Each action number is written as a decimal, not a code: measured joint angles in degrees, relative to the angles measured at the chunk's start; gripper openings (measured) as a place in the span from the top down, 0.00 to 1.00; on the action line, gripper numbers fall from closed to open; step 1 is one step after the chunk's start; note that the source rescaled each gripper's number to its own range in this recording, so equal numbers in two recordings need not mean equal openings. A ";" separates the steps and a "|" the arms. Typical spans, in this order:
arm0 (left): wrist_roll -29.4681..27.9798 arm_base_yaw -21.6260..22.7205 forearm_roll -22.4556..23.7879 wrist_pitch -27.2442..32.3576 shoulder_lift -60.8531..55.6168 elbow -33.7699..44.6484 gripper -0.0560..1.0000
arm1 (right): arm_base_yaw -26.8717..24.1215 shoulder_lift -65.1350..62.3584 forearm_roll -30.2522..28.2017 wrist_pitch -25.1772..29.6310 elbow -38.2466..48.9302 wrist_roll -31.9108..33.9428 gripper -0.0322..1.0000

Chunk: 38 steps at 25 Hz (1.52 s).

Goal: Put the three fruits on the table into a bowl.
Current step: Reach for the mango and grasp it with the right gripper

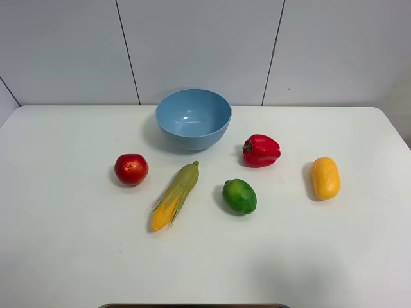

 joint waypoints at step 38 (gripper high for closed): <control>0.00 0.00 0.00 -0.01 0.00 0.00 0.00 | 0.00 64.54 -0.42 -6.41 -30.40 12.08 0.02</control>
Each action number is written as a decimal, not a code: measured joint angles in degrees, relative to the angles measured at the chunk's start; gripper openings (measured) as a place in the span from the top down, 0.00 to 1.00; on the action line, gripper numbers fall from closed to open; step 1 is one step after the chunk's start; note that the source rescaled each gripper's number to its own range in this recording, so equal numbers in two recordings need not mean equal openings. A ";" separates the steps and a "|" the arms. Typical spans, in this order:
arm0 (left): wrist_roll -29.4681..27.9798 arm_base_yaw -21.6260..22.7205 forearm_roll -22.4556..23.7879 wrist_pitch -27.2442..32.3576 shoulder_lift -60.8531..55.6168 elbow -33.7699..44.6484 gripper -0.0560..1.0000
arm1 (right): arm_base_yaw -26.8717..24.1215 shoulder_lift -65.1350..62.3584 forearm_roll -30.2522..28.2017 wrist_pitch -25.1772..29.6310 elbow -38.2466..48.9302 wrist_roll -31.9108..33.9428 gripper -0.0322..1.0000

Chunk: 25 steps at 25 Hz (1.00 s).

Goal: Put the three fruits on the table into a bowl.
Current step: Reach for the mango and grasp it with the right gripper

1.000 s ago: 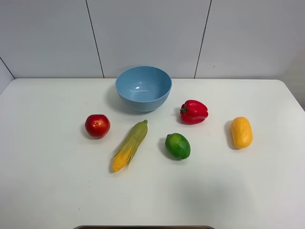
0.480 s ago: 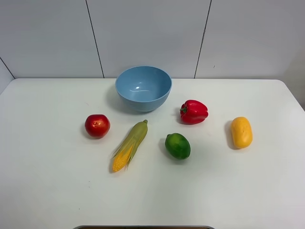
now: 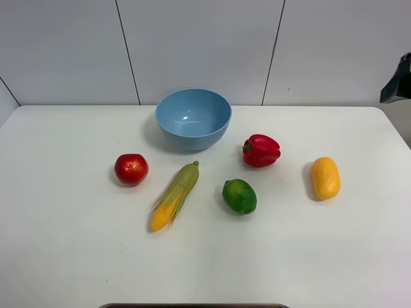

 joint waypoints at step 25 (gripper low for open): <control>0.00 0.00 0.00 0.00 0.00 0.00 0.00 | 0.00 30.19 0.82 -7.51 0.46 1.74 0.02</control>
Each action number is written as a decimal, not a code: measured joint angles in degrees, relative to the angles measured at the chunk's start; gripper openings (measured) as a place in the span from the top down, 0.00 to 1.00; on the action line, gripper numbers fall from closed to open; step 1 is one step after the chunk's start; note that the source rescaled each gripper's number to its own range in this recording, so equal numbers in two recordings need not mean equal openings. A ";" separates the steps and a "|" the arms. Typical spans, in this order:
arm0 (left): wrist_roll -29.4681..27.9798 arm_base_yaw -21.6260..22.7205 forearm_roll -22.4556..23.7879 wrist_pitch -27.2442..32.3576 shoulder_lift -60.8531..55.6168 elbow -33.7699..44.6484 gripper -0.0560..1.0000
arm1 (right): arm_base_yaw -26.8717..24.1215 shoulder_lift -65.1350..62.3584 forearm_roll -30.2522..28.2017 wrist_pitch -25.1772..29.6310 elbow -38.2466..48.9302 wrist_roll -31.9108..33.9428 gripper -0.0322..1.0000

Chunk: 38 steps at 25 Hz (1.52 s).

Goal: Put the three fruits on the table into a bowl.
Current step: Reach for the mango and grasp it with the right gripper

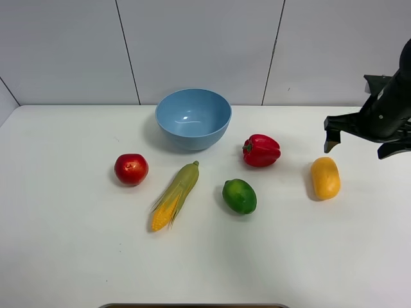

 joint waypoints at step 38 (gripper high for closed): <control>0.00 0.00 0.02 0.00 0.00 0.00 0.00 | 0.00 19.42 1.60 -19.42 4.50 -1.48 0.02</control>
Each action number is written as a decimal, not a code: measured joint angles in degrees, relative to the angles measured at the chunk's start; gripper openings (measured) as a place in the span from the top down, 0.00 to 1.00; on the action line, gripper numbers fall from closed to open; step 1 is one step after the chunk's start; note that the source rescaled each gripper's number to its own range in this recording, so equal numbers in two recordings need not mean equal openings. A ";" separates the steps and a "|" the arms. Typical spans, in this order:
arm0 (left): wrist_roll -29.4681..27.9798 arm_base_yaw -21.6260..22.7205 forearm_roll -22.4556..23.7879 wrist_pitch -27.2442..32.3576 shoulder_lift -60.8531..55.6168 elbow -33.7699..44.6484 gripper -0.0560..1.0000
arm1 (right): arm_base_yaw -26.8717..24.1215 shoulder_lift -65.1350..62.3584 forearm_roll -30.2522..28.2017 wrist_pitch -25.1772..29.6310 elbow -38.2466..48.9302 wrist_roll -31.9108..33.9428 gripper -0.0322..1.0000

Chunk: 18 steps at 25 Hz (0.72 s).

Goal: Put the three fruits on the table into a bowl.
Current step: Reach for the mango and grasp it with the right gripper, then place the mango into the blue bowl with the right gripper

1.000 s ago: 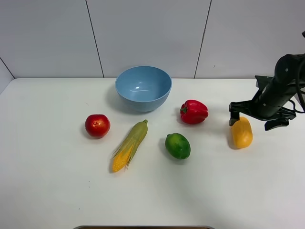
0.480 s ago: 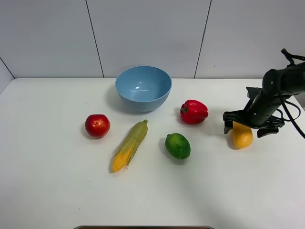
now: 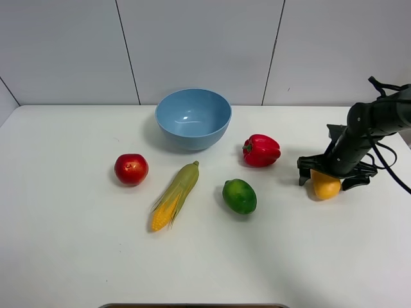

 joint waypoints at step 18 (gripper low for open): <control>0.00 0.00 0.00 0.00 0.00 0.00 0.00 | 0.00 0.07 0.00 -0.40 0.00 -0.07 0.93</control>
